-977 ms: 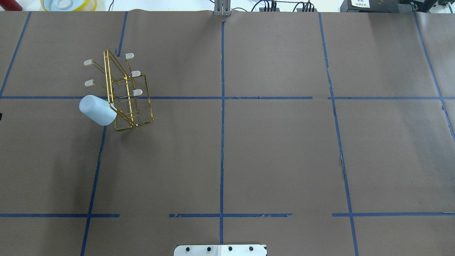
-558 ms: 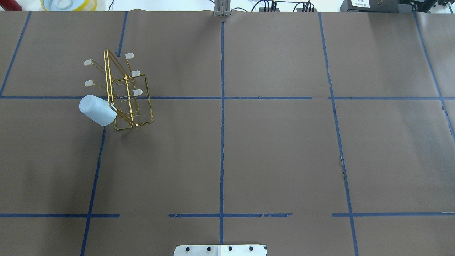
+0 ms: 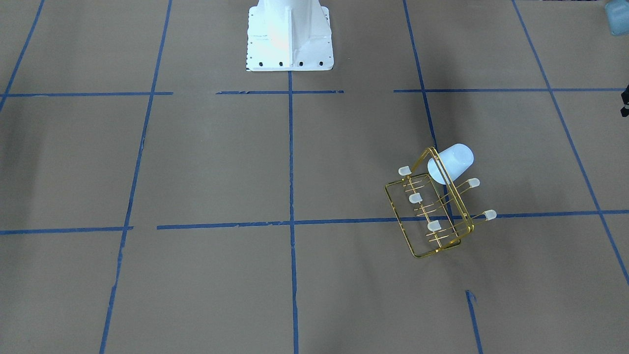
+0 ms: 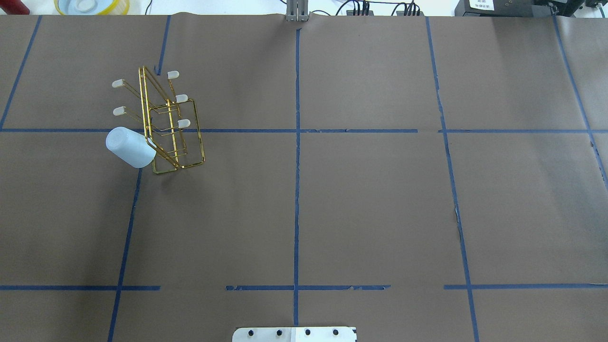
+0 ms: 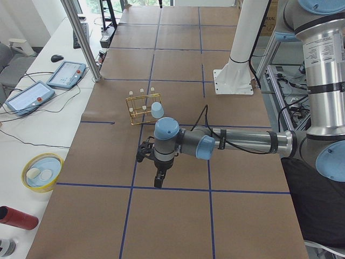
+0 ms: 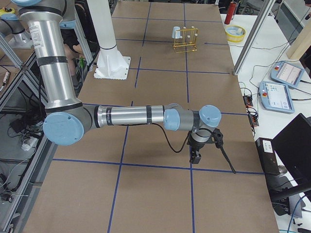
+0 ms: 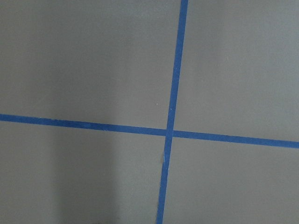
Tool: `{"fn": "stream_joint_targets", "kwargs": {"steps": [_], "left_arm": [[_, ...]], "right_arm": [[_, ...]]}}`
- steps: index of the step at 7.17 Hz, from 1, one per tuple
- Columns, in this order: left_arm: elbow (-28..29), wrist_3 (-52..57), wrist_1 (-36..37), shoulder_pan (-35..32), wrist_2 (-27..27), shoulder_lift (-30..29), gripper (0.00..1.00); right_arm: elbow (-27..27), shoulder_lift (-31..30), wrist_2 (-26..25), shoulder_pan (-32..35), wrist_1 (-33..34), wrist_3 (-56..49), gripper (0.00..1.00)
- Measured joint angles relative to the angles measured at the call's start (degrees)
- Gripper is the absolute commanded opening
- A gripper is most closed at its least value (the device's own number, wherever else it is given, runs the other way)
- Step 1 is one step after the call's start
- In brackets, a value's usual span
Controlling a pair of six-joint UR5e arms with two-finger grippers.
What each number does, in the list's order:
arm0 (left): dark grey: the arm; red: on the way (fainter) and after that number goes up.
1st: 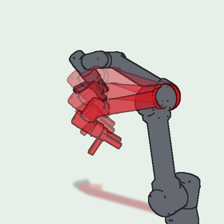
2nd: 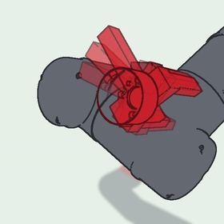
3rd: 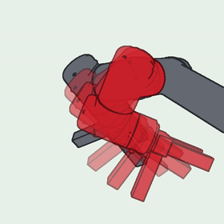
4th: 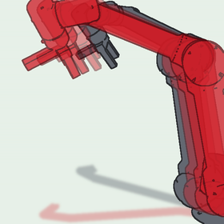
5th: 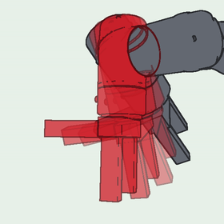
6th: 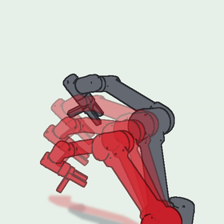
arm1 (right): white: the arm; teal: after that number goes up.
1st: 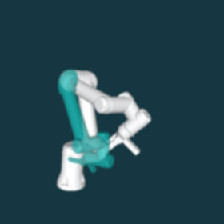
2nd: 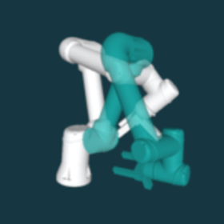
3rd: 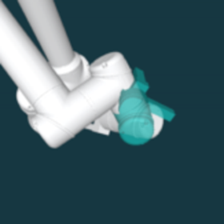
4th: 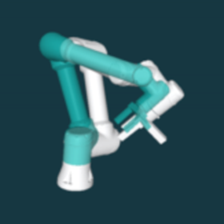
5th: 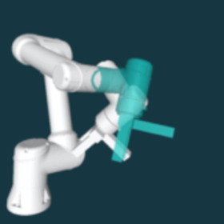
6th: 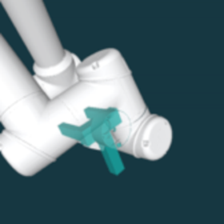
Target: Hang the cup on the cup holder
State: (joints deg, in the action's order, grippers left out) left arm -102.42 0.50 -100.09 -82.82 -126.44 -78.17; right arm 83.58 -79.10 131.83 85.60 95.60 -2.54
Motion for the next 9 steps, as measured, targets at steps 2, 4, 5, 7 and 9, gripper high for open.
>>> {"fn": "stream_joint_targets", "kwargs": {"steps": [2, 4, 5, 7, 9], "left_arm": [[1.49, 3.59, 4.24, -1.68, -4.52, -0.19, 1.00], [1.82, 3.67, 4.79, -1.98, -7.77, -0.28, 1.00], [1.87, 3.34, 4.83, -2.03, -9.57, -0.33, 1.00], [1.67, -1.14, 4.75, -2.21, -10.77, -0.78, 1.00], [1.64, -2.89, 4.66, -2.54, -10.82, -1.63, 1.00]], "right_arm": [[0.00, 0.00, 0.00, 0.00, 0.02, 0.03, 1.00], [0.00, 0.00, 0.00, 0.00, 0.02, 0.00, 1.00], [0.00, 0.00, 0.00, 0.00, 0.02, 0.00, 1.00], [0.00, 0.00, 0.00, -0.03, 0.02, -0.01, 1.00], [0.00, 0.00, 0.00, -0.03, 0.02, -0.01, 1.00]]}}
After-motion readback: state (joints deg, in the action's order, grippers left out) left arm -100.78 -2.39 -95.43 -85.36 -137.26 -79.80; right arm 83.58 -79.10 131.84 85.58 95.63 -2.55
